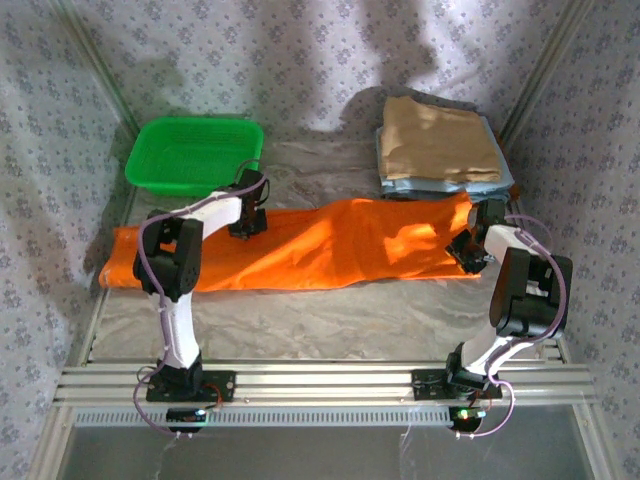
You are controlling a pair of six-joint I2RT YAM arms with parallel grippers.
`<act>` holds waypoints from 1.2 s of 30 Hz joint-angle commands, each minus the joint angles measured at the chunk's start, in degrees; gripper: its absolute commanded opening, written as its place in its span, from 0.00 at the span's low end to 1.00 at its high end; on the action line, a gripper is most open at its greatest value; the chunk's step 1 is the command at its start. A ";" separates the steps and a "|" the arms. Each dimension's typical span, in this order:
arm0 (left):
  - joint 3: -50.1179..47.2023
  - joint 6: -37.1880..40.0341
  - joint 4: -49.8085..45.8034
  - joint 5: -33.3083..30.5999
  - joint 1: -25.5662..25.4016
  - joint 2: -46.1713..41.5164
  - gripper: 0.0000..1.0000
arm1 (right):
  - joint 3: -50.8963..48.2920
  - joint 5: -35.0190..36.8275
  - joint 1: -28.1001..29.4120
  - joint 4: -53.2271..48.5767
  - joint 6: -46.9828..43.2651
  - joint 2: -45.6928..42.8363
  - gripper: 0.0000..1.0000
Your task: Fold and stack the trousers
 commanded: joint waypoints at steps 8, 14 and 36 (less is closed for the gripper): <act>-0.57 0.48 -2.37 -0.42 0.50 -3.84 0.00 | 0.39 1.68 0.90 -0.70 -0.78 -0.73 0.41; -1.65 0.23 -1.43 -1.37 0.25 -5.81 0.00 | 0.29 1.97 0.99 -0.93 -0.93 -1.08 0.40; 4.27 2.99 2.28 -5.60 3.14 -10.27 0.00 | 0.44 2.26 0.48 -0.74 -0.75 1.42 0.40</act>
